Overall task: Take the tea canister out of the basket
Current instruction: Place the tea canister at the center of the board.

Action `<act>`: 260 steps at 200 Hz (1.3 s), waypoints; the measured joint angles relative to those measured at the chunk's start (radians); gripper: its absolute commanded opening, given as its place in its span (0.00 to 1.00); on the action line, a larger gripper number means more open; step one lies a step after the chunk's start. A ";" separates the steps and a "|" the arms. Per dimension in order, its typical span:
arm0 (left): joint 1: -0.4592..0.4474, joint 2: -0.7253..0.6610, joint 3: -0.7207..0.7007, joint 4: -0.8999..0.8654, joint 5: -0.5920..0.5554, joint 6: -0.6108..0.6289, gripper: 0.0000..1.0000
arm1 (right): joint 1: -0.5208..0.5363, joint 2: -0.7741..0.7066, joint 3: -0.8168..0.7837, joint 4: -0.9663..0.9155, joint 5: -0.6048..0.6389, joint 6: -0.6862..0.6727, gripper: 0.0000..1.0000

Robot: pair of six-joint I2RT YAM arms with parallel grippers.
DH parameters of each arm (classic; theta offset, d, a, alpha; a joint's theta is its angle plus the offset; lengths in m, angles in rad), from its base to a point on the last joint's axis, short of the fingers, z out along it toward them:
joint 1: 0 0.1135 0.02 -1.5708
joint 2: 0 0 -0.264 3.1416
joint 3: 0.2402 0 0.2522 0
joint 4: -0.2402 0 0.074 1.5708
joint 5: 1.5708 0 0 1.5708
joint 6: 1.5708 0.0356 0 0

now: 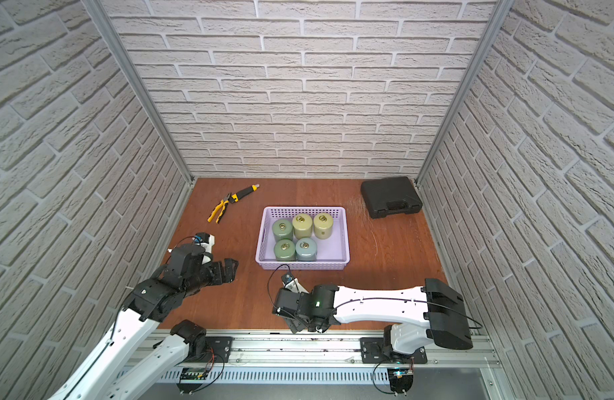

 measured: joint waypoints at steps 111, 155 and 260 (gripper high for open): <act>0.000 0.000 0.000 0.000 0.001 -0.001 0.98 | 0.021 0.024 -0.018 0.034 -0.002 0.041 0.34; 0.000 0.000 0.000 0.000 0.003 -0.001 0.98 | 0.026 0.039 -0.021 0.035 -0.004 0.048 0.34; 0.000 0.000 0.000 0.000 0.004 -0.001 0.98 | 0.030 0.056 -0.022 0.046 -0.004 0.056 0.39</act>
